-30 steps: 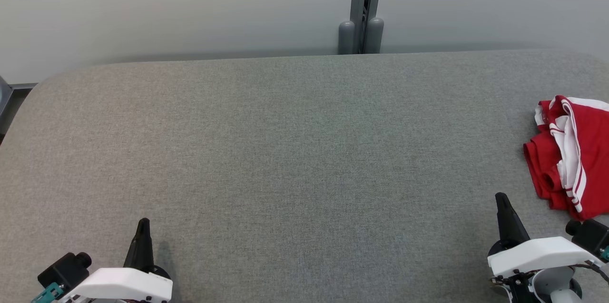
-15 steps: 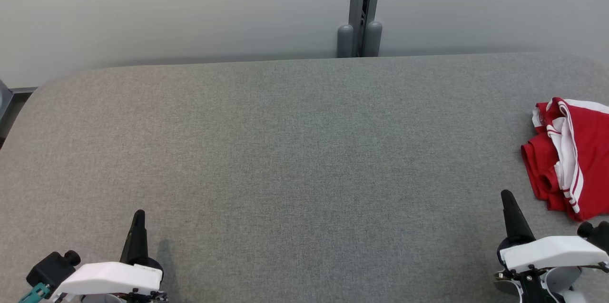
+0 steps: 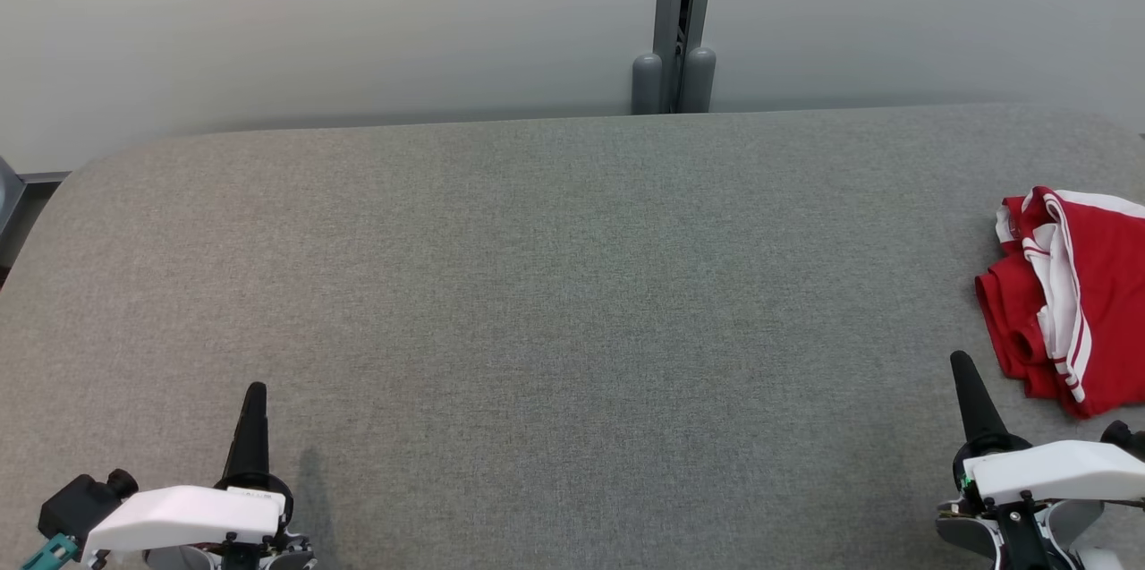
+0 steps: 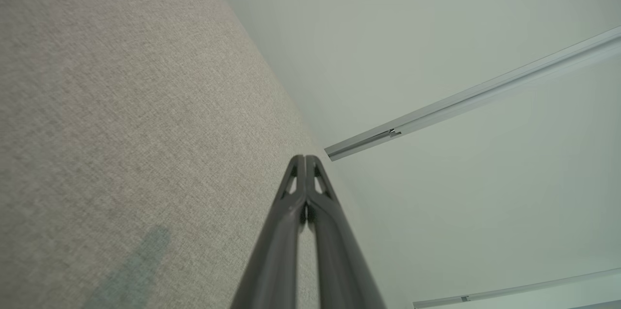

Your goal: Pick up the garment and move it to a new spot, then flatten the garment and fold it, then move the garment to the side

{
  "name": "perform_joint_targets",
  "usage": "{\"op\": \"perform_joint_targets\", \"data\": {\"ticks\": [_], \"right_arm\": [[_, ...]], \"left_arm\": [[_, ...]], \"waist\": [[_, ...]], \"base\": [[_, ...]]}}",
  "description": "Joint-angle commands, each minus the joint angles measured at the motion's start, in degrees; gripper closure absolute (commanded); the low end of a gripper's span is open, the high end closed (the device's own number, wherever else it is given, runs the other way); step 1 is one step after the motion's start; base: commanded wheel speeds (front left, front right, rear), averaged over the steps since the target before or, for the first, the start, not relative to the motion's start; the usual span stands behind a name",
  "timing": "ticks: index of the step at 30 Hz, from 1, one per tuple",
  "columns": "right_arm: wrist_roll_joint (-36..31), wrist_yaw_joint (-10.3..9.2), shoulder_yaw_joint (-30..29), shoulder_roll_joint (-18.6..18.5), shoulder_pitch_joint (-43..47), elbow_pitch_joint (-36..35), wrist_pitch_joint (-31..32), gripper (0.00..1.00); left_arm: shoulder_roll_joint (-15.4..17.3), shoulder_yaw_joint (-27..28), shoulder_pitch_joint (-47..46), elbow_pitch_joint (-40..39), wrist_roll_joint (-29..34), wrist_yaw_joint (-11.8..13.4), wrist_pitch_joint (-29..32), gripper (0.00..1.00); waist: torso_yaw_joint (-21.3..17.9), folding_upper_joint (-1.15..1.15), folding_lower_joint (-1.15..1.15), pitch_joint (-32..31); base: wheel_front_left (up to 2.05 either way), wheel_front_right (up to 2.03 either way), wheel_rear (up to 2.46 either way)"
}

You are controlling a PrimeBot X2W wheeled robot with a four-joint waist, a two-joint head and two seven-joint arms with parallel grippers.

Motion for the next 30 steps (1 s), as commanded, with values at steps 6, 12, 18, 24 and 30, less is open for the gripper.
{"op": "perform_joint_targets", "data": {"ticks": [6,12,18,24,30], "right_arm": [[4.7,0.01,-0.74,-0.56,0.21,-1.68,1.32,1.0],[7.52,0.01,-1.02,-0.6,0.39,-2.31,1.96,1.0],[10.69,0.01,-1.33,-0.65,0.58,-2.92,2.78,1.0],[13.75,0.0,-1.68,-0.69,0.7,-3.57,3.62,1.0],[16.6,0.0,-2.02,-0.73,0.91,-4.21,4.35,1.0]], "left_arm": [[0.43,0.57,-1.76,-1.47,-4.63,-0.56,1.1,1.0],[0.46,0.78,-1.69,-1.94,-7.33,-0.76,1.82,1.0],[0.48,0.98,-1.85,-2.5,-10.47,-0.96,2.66,1.0],[0.52,1.19,-2.02,-3.06,-13.5,-1.18,3.45,1.0],[0.55,1.37,-2.12,-3.57,-16.39,-1.36,4.14,1.0]], "waist": [[-0.07,0.0,0.0,-0.28],[-0.12,0.0,0.0,-0.49],[-0.18,0.0,0.0,-0.75],[-0.24,0.0,0.0,-1.0],[-0.31,0.0,0.0,-1.25]], "base": [[0.0,0.0,0.0],[0.0,0.0,0.0],[0.0,0.0,0.0],[0.0,0.0,0.0],[0.0,0.0,0.0]]}}
